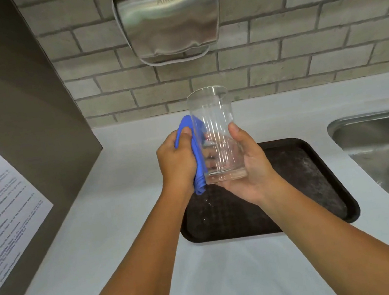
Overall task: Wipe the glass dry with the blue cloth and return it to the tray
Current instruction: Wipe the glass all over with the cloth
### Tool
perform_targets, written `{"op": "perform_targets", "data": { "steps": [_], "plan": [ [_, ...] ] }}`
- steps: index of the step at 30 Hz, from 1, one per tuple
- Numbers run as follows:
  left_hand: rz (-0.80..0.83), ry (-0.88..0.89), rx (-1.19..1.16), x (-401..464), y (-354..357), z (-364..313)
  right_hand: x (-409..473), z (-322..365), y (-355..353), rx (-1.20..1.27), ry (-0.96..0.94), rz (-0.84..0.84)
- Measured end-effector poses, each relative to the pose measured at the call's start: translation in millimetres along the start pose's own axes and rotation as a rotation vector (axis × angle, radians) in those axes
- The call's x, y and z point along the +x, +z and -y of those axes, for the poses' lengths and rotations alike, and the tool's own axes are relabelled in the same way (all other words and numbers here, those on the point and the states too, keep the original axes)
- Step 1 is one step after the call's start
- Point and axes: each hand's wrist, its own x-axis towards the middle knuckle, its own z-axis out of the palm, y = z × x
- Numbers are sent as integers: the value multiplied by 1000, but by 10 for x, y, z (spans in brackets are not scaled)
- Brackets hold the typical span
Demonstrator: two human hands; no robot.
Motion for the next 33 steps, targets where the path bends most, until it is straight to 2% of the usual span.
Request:
{"op": "perform_targets", "data": {
  "steps": [5,8,13,16,23,30,32,33],
  "plan": [
    [-54,102,-108,-82,10,30,8,-37,-82,91,15,-57],
    [-47,204,-83,-155,44,34,39,-69,-100,43,-23,-129],
    [-47,274,-12,-135,50,43,24,-105,-103,-53,-31,-265],
    [-53,345,41,-167,73,62,2,-117,-61,-150,-37,-291],
    [-54,378,52,-252,114,45,-16,-150,-56,-182,-101,-440],
    [-99,595,166,-314,169,-21,-29,-137,0,-189,-78,-390],
    [-97,528,128,-264,148,-16,-38,-136,0,-137,-66,-342],
    [-101,439,98,-223,133,-15,-48,-139,-3,-98,-56,-308]
  ]
}}
